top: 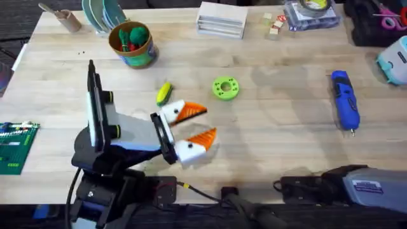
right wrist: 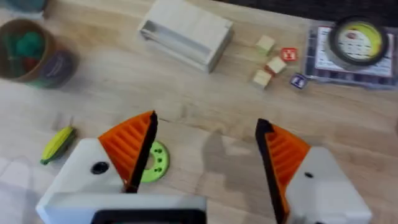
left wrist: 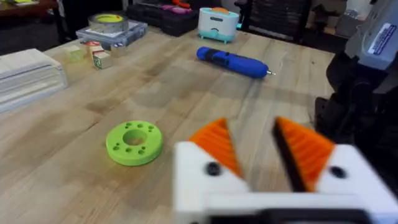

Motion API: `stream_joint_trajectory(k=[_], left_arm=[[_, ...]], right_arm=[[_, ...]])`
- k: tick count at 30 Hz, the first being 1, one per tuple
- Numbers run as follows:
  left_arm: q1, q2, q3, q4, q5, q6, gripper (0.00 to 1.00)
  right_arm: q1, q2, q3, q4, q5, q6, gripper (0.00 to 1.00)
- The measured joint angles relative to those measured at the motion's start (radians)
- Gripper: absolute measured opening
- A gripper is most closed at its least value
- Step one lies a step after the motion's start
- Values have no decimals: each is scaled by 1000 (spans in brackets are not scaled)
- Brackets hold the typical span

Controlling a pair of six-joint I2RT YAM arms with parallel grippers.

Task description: Pick up the gripper from the table and insert it into the empty holder that is missing its gripper. Then pick up a screw, insert it into the mounting hole, and use the screwdriver to tighten it. Finally, clean up the table by picking up the vegetable and placing it into the bucket.

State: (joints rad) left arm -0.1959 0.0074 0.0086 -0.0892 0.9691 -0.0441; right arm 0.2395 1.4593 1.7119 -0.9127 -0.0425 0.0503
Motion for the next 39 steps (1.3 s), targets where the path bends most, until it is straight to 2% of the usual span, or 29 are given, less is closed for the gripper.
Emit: stream_joint_trajectory(k=[3, 4, 10, 25, 35, 39], left_arm=[[0, 0, 0, 0, 0, 3, 62], [0, 0, 0, 0, 0, 6, 17], [0, 0, 0, 0, 0, 7, 4], [0, 0, 0, 3, -21, 7, 4], [0, 0, 0, 4, -35, 7, 4], [0, 0, 0, 5, -43, 7, 4]], right_arm=[[-56, -7, 0, 0, 0, 7, 992], [-74, -7, 0, -2, 0, 7, 992], [-137, -8, 0, -7, 0, 10, 994], [-192, -106, 0, -61, 0, -59, 994], [-232, -181, 0, -109, 95, -103, 994], [-305, -198, 0, -119, 106, -138, 993]])
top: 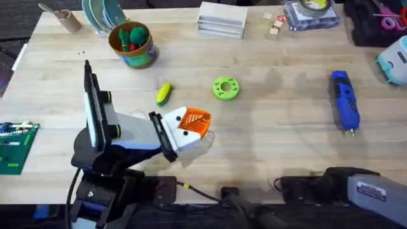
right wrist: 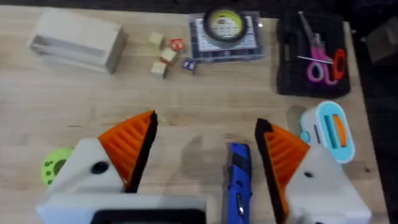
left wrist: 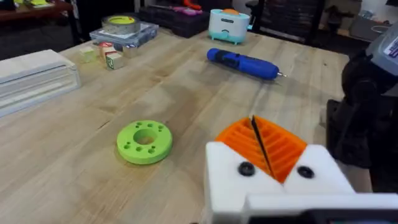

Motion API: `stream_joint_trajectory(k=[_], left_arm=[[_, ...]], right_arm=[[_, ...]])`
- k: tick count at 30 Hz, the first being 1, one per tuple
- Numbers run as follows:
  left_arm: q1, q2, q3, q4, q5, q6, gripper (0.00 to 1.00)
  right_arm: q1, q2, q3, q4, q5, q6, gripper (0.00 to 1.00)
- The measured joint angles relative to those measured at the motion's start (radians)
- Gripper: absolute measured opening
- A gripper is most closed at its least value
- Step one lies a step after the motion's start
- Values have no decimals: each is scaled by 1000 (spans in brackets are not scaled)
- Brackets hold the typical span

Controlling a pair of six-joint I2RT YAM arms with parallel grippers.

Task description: Pick up the gripper from the table and insert it into the empty holder that is missing its gripper. Then pick up a screw, insert it into the mounting hole, and use the screwdriver to tighten it. Finally, clean up the table by picking up the vegetable and placing it into the bucket.

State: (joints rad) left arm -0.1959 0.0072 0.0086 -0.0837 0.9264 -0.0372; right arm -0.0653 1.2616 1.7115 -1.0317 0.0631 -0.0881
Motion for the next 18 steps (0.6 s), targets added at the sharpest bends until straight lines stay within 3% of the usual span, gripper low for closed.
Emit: stream_joint_trajectory(k=[12, 18], left_arm=[[0, 0, 0, 0, -3, 0, 4], [0, 0, 0, 0, -4, 0, 4]], right_arm=[[-200, 19, 0, 48, 0, -2, 993], [-290, 68, 0, 43, -68, -2, 994]])
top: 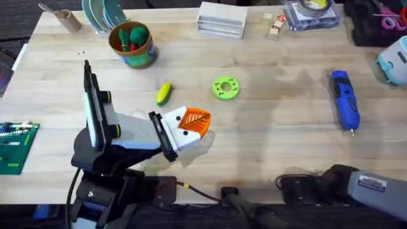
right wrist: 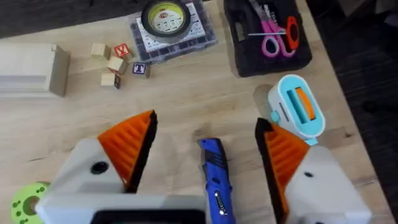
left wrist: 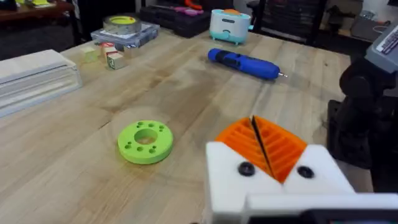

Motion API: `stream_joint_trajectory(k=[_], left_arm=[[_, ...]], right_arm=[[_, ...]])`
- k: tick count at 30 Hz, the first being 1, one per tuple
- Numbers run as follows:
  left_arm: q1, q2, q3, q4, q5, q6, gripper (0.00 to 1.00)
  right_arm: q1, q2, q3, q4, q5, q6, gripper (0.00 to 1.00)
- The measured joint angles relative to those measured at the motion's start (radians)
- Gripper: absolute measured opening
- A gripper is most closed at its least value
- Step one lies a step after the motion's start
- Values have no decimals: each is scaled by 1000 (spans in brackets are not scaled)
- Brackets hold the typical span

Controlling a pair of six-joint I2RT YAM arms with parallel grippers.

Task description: Pick up the gripper from the table and insert it into the empty holder that is missing its gripper. Then pick up a screw, insert it into the mounting hole, and use the screwdriver to tighten it. Finally, clean up the table by picking up the vegetable and placing it into the bucket.

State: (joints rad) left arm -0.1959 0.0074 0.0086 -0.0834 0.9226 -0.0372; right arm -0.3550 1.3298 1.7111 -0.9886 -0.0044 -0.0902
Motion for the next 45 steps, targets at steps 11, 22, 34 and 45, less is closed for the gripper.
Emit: stream_joint_trajectory(k=[11, 22, 34, 45], left_arm=[[0, 0, 0, 9, -61, 0, 4], [0, 0, 0, 16, -141, 0, 4], [0, 0, 0, 16, -154, 0, 4], [0, 0, 0, 17, -157, 0, 4]], right_arm=[[-82, 38, -1, 1, -79, 0, 994], [-83, 73, -1, 23, -86, 0, 994], [-83, 96, -1, -48, -88, -48, 994], [-83, 100, -123, -59, -113, -157, 994]])
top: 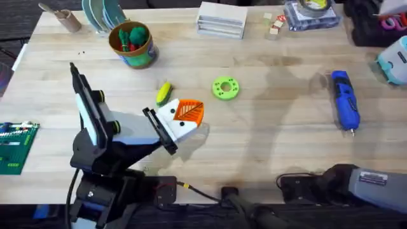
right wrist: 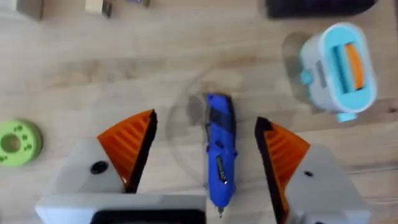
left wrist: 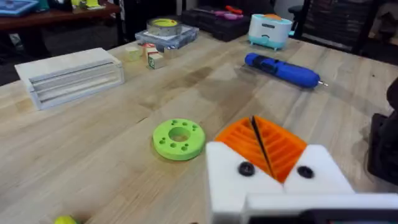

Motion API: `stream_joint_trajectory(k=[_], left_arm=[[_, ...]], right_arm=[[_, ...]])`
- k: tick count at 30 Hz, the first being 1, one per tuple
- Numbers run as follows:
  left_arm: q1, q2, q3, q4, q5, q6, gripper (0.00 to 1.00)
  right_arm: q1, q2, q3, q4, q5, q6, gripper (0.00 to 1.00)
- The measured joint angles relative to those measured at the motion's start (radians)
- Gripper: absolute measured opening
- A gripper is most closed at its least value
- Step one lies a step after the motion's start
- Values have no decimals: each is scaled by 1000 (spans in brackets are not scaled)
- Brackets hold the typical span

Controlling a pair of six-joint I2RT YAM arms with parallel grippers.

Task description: Pick up the gripper from the table and insert it into the empty holder that is missing its gripper. Then pick up a screw, insert it into the mounting hole, and use the screwdriver to tighten it. Finally, clean up the table by picking up the vegetable and placing it into the bucket.

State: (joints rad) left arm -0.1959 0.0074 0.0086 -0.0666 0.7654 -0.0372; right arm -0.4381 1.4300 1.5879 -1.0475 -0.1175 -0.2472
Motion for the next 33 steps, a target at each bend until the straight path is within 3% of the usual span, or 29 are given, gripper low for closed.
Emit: stream_joint_trajectory(k=[13, 19, 22, 33], left_arm=[[0, 0, 0, 0, 0, 0, 4], [0, 0, 0, 0, 0, 0, 4], [0, 0, 0, 0, 0, 0, 4], [0, 0, 0, 0, 0, 0, 4]], right_arm=[[-35, 0, -296, 15, -28, -76, 994], [-125, 0, -419, 149, -16, -129, 994], [-132, 1, -535, 248, -11, -263, 994], [-129, 82, -594, 339, -10, -372, 994]])
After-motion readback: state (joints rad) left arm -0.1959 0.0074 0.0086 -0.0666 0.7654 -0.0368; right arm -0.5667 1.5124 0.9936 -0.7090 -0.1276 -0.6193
